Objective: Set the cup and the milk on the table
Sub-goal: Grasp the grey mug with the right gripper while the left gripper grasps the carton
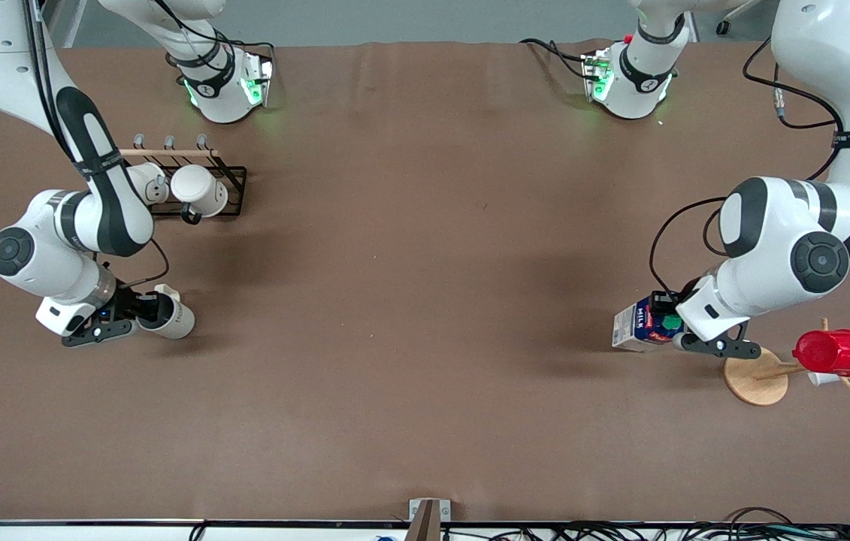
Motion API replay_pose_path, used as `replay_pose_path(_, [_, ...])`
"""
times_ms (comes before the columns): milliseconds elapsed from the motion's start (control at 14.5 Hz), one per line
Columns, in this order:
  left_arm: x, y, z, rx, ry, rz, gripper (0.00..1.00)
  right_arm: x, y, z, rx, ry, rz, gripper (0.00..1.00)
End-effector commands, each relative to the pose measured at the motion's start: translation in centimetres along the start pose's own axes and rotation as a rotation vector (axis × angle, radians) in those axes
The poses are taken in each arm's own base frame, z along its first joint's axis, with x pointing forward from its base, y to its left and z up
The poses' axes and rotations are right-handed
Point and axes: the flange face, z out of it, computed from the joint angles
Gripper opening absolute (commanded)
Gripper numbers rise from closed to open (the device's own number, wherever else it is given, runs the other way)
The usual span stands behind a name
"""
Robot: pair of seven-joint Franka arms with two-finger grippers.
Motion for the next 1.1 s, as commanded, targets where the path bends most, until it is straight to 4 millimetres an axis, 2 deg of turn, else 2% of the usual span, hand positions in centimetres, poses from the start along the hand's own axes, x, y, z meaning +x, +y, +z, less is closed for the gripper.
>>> replay_pose_path(0, [-0.6,-0.2,-1.9,0.002,0.017,0.002,0.39,0.6,-0.2,-1.8,0.020,-0.027,0.090,0.00])
replay_pose_path(69, [-0.6,-0.2,-2.2,0.003,0.015,0.002,0.39,1.5,-1.0,-3.3,0.029,-0.042,0.122,0.00])
replay_pose_path(138, [-0.6,-0.2,-2.8,0.003,0.017,-0.001,0.39,2.6,-2.8,-5.2,0.038,-0.062,0.141,0.00])
replay_pose_path(207, [-0.4,0.0,-3.7,0.003,0.033,-0.001,0.39,3.7,-5.4,-6.9,0.047,-0.097,0.180,0.00])
replay_pose_path(414, [0.0,0.6,-5.2,0.002,0.050,-0.014,0.39,7.3,-15.2,-11.8,0.075,-0.098,0.327,0.00])
replay_pose_path(552, [0.3,1.9,-6.2,-0.003,0.051,-0.013,0.39,8.6,-22.5,-13.7,0.097,-0.072,0.438,0.00])
replay_pose_path(759, [0.3,3.3,-6.1,-0.006,0.048,-0.046,0.39,9.6,-32.9,-13.3,0.111,-0.079,0.535,0.00])
replay_pose_path(966, [0.3,4.2,-5.8,-0.008,0.044,-0.071,0.39,10.4,-40.8,-10.1,0.075,-0.075,0.567,0.00])
replay_pose_path(1034, [0.3,5.2,-5.6,-0.011,0.042,-0.068,0.39,10.7,-43.0,-9.2,0.066,-0.064,0.573,0.00])
